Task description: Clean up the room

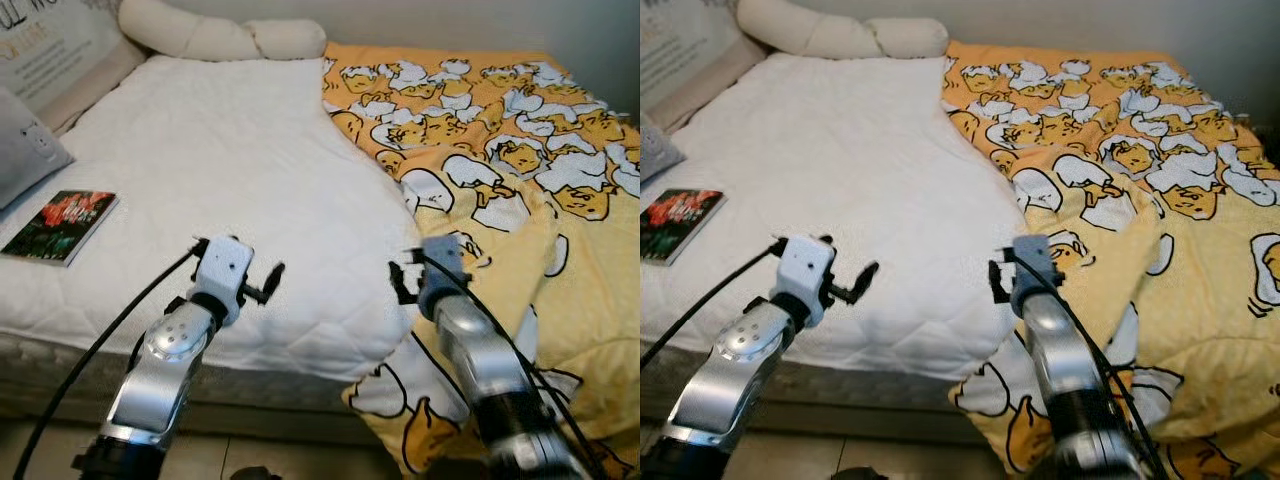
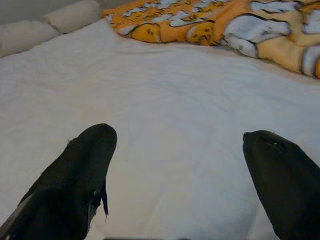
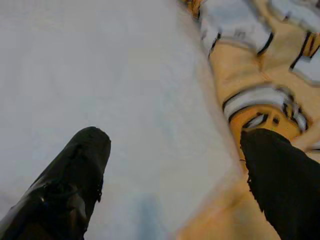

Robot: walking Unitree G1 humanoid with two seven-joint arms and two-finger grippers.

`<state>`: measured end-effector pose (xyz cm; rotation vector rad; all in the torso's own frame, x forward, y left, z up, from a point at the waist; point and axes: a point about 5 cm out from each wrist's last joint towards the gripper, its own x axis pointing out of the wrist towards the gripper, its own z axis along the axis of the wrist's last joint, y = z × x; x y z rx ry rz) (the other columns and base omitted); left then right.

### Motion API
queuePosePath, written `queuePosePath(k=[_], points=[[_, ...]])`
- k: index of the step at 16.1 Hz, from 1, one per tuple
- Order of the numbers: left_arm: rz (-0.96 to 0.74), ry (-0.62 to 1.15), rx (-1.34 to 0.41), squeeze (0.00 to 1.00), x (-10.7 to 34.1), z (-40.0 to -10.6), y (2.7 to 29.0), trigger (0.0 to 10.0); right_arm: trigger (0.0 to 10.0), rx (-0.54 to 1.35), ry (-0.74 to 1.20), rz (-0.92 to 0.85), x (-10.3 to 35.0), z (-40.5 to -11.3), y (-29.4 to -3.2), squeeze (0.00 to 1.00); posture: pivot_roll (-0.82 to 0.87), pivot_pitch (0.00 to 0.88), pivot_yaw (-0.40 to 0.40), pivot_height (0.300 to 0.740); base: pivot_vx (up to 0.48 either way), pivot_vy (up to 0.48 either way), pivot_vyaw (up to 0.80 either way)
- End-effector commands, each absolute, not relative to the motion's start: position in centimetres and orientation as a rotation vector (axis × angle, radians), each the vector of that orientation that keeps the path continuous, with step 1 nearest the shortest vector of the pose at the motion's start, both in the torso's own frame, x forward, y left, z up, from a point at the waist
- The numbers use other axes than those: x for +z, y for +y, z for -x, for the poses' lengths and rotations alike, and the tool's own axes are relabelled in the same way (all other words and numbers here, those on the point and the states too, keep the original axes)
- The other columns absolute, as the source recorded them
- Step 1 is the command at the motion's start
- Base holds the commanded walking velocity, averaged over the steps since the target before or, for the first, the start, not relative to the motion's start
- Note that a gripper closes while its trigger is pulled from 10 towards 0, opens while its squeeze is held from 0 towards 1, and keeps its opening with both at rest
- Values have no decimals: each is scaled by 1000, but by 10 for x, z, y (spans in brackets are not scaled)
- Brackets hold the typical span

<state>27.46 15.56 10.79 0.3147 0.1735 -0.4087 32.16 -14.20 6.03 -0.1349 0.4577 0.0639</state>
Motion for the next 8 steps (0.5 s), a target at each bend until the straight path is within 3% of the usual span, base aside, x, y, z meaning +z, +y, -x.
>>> queuePosePath(k=[1,8], points=[[-354,183,-489,882,111,-269,153,10000,10000,60,535,193,48,-324,-147,0,58,79,14,740,0,0,0],[-403,242,-569,882,108,-246,162,10000,10000,-171,608,304,37,-331,-156,0,101,140,16,740,0,0,0]])
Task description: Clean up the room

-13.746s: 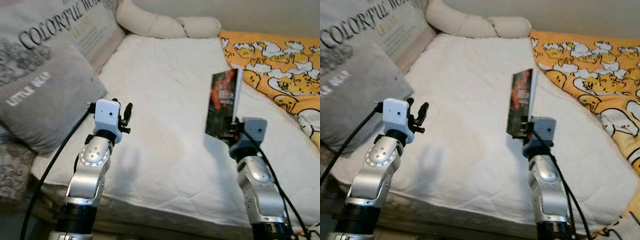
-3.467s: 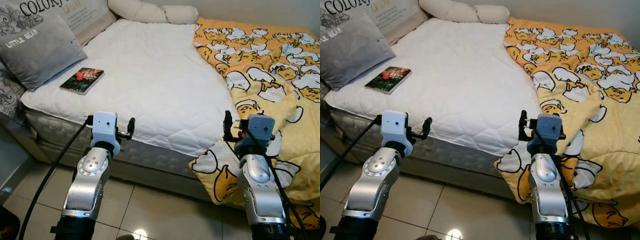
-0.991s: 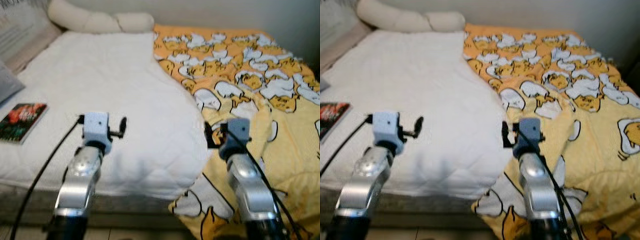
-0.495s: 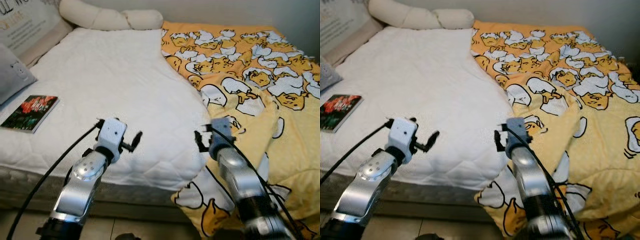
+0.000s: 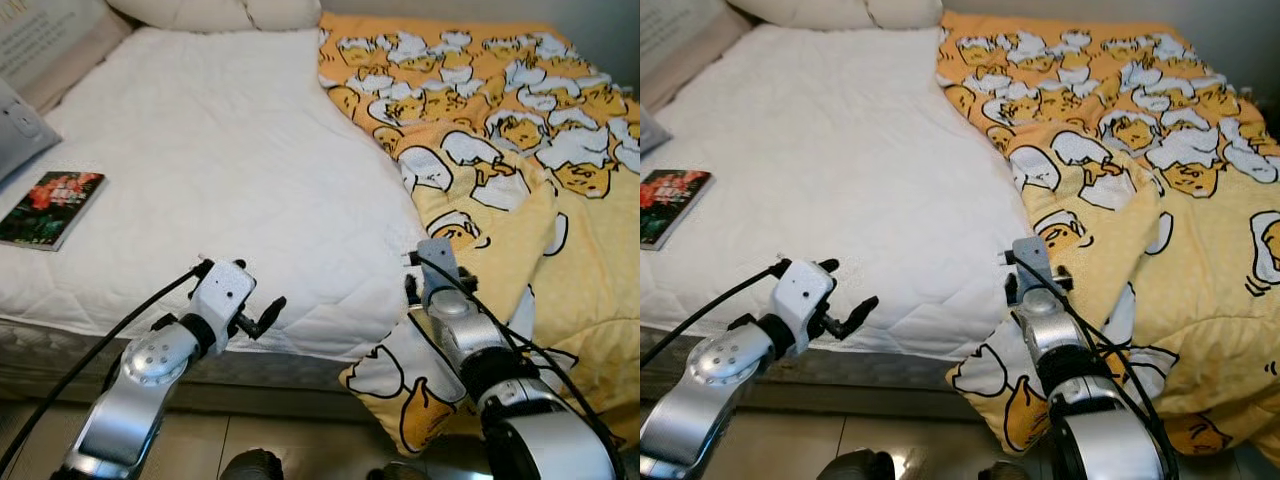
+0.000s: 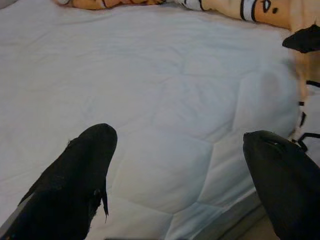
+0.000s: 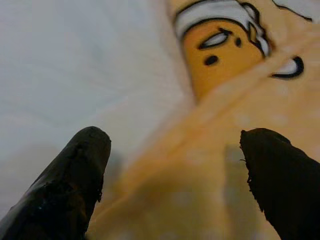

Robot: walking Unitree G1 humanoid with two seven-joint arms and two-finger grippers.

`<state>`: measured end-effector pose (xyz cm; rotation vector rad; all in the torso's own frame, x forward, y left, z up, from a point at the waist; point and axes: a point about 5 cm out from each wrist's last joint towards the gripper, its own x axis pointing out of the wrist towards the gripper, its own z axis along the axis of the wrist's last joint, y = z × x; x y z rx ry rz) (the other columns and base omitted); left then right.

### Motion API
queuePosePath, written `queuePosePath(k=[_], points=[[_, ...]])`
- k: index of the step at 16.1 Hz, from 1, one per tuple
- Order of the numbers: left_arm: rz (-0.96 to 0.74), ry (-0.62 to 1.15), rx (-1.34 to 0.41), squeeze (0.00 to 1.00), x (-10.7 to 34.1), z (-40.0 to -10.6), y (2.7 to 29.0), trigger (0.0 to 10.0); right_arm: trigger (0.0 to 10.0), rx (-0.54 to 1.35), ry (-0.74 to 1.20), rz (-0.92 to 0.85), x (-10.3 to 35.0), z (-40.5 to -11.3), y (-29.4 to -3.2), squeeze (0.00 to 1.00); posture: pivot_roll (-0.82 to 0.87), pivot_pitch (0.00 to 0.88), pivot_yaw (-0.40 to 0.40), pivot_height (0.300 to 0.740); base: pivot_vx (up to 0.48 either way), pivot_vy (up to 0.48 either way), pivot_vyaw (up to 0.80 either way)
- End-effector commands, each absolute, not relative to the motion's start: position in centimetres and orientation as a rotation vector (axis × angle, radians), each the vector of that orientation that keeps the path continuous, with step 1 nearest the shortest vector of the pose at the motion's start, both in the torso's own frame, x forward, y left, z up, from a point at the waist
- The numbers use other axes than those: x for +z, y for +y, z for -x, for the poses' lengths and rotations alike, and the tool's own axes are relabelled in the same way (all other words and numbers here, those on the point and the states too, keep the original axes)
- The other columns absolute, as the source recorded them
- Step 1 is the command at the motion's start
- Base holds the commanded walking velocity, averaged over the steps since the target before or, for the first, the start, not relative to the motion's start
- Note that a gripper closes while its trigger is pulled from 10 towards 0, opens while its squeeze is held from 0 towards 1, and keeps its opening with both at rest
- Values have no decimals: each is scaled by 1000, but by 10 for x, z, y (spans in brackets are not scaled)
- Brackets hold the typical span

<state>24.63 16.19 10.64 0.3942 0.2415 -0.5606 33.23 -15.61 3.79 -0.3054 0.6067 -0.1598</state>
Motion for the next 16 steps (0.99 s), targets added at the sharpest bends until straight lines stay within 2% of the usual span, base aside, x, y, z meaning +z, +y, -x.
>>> queuePosePath(k=[1,2,3,4,5,6,13,16], points=[[-404,246,-590,882,109,-243,161,10000,10000,-168,642,291,30,-328,-156,0,102,149,22,740,0,0,0],[-403,246,-601,882,109,-242,160,10000,10000,-167,655,284,26,-326,-156,0,103,150,24,740,0,0,0],[-396,239,-656,882,111,-239,155,10000,5686,-172,687,268,20,-322,-161,0,108,154,28,740,0,0,0],[-403,237,-684,882,112,-238,152,10000,2510,-189,696,269,20,-322,-166,0,110,153,27,740,0,0,0],[-409,236,-690,882,112,-238,151,10000,1020,-201,691,275,21,-323,-170,0,109,151,25,740,0,0,0],[-410,235,-687,882,114,-238,151,10000,0,-205,686,275,22,-323,-170,0,107,149,24,740,0,0,0],[-404,227,-683,878,116,-241,146,10000,0,-198,696,265,20,-323,-170,0,102,132,1,740,0,0,0],[-404,231,-683,878,117,-237,146,10000,0,-202,728,182,12,-316,-173,0,112,134,-2,740,0,0,0]])
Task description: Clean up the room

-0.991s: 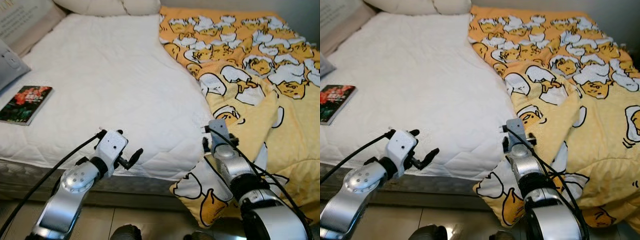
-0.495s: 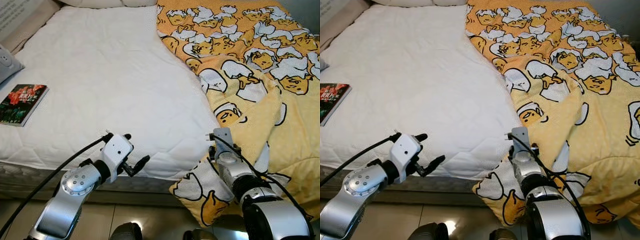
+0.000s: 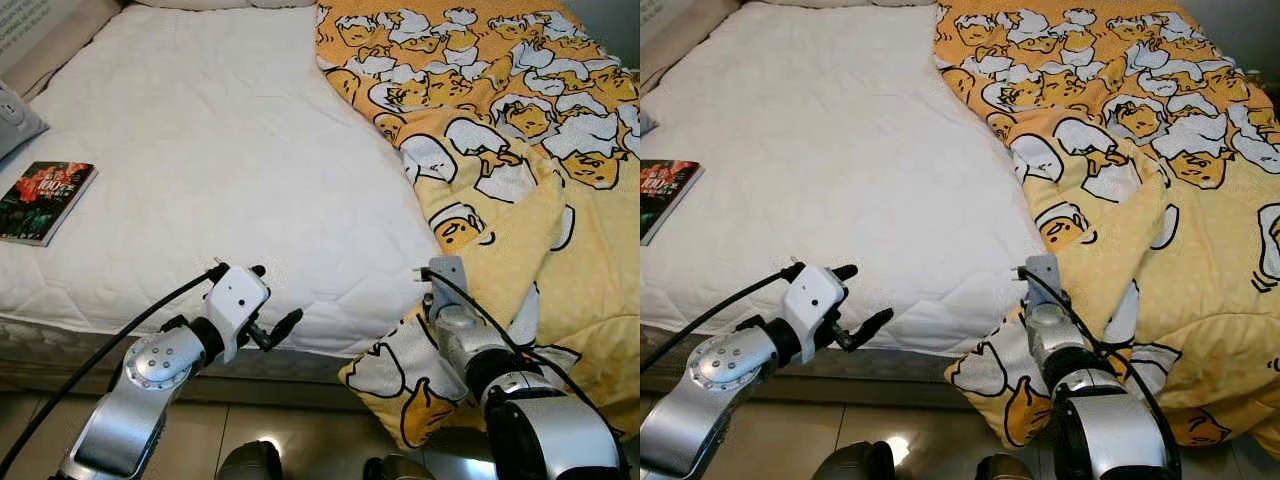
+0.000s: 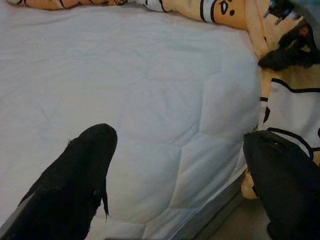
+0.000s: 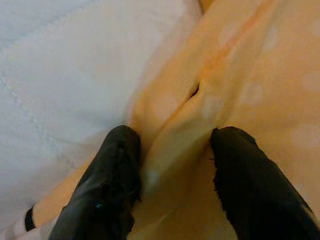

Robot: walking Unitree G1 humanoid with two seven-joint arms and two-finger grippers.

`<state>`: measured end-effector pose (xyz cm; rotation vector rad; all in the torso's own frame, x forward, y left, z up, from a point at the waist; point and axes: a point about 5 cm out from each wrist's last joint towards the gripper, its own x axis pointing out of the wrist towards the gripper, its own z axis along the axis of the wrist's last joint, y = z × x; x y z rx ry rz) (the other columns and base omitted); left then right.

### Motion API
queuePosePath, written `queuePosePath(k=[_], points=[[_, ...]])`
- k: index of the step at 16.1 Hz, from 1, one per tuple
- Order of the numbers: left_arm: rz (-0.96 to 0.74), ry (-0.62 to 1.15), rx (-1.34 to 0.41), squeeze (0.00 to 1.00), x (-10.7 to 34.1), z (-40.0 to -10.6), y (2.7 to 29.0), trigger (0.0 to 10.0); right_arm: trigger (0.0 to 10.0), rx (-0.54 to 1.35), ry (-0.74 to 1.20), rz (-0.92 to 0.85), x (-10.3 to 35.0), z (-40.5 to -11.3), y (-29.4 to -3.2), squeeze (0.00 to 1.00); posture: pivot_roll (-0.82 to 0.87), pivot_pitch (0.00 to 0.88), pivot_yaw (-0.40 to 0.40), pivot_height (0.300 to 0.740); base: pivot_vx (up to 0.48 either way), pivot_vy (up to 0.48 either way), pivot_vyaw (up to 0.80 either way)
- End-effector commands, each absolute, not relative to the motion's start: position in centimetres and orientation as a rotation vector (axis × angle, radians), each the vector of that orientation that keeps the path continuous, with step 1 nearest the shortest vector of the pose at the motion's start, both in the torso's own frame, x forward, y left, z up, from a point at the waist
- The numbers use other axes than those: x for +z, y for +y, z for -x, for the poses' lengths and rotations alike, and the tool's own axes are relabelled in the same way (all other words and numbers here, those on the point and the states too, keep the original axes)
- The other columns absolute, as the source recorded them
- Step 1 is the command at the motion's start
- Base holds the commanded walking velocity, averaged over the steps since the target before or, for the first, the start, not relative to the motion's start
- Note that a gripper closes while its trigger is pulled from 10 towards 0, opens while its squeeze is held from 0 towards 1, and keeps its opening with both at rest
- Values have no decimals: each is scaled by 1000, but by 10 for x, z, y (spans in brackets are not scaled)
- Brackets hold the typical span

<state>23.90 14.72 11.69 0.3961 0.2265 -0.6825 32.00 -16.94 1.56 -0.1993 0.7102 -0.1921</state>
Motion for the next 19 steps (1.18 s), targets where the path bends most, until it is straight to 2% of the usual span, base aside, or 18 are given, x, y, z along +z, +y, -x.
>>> queuePosePath(k=[1,4,13,17,19], points=[[-405,232,-683,878,117,-237,146,10000,0,-202,725,168,12,-316,-174,0,113,134,-1,740,0,0,0],[-412,243,-679,882,114,-239,149,10000,0,-200,716,86,11,-316,-179,0,135,132,0,740,0,0,0],[-422,227,-669,878,115,-244,151,10000,0,-229,712,42,8,-311,-196,0,113,76,-13,740,0,0,0],[-425,217,-668,882,112,-250,150,10000,0,-156,658,-43,10,-310,-203,0,88,48,-18,740,0,0,0],[-424,215,-689,882,110,-253,145,10000,0,-13,580,-99,17,-314,-203,0,78,37,-19,740,0,0,0]])
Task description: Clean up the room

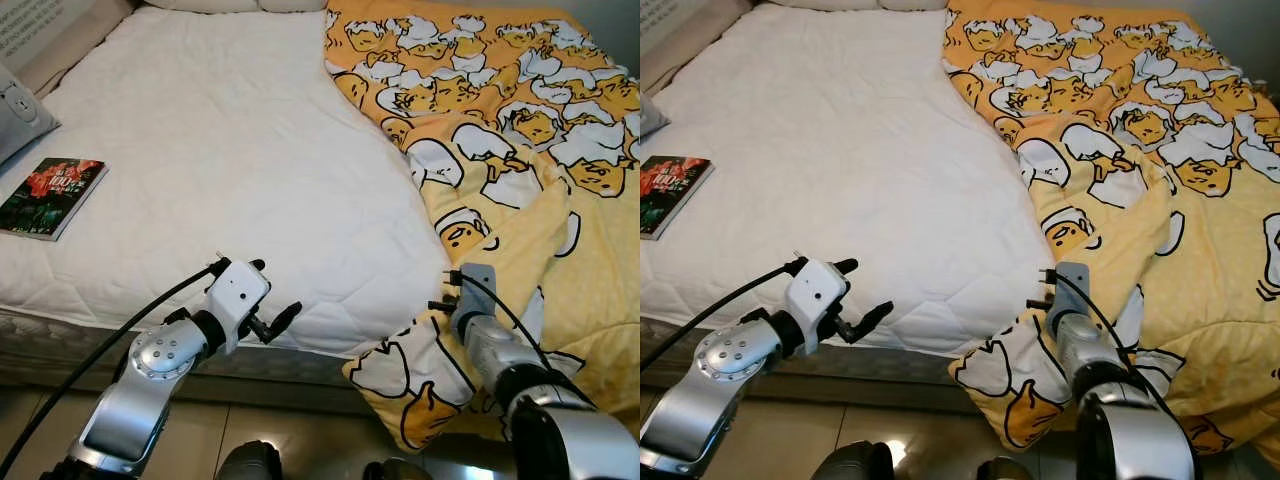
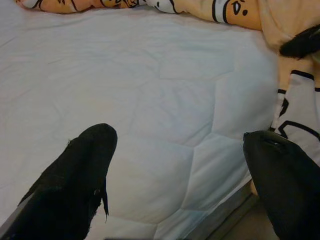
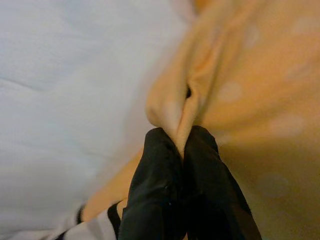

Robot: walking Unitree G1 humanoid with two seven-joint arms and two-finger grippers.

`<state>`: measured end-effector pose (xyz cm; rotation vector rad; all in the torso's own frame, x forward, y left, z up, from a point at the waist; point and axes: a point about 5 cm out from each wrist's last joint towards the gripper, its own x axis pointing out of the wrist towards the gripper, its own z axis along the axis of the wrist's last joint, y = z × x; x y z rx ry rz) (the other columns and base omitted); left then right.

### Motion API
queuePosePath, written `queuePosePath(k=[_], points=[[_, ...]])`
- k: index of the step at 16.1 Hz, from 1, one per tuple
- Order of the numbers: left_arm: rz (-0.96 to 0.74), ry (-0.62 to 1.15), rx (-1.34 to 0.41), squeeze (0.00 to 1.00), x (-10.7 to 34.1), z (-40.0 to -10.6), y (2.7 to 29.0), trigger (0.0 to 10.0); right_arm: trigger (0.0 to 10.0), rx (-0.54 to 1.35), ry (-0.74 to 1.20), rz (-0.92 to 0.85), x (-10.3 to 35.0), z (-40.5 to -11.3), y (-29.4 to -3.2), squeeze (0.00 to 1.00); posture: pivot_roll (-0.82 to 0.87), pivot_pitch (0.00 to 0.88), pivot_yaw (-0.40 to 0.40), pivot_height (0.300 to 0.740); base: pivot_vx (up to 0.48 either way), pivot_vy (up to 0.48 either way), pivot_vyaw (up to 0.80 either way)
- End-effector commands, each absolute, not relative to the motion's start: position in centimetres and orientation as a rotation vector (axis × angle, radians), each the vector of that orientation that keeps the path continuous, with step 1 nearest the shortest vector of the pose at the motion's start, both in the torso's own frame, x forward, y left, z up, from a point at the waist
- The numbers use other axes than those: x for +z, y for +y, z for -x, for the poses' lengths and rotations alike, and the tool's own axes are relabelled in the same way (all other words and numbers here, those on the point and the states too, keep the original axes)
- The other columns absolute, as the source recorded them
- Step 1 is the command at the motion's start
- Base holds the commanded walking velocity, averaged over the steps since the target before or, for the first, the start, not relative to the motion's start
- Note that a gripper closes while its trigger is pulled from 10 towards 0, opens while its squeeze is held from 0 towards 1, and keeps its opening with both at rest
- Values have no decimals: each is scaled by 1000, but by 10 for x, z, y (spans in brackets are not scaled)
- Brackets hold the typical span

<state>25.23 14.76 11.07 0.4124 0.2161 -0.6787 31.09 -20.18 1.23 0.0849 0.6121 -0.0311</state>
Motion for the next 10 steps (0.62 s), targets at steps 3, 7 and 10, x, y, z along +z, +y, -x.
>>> queuePosePath(k=[3,7,10], points=[[-435,206,-708,882,109,-260,141,10000,0,373,474,-144,31,-316,-182,0,60,28,-17,740,0,0,0],[-437,198,-710,882,110,-263,141,10000,0,952,395,-128,49,-291,-133,0,57,24,-12,740,0,0,0],[-438,196,-717,882,109,-263,142,10000,0,1357,309,-211,86,-258,-102,0,61,23,-11,740,0,0,0]])
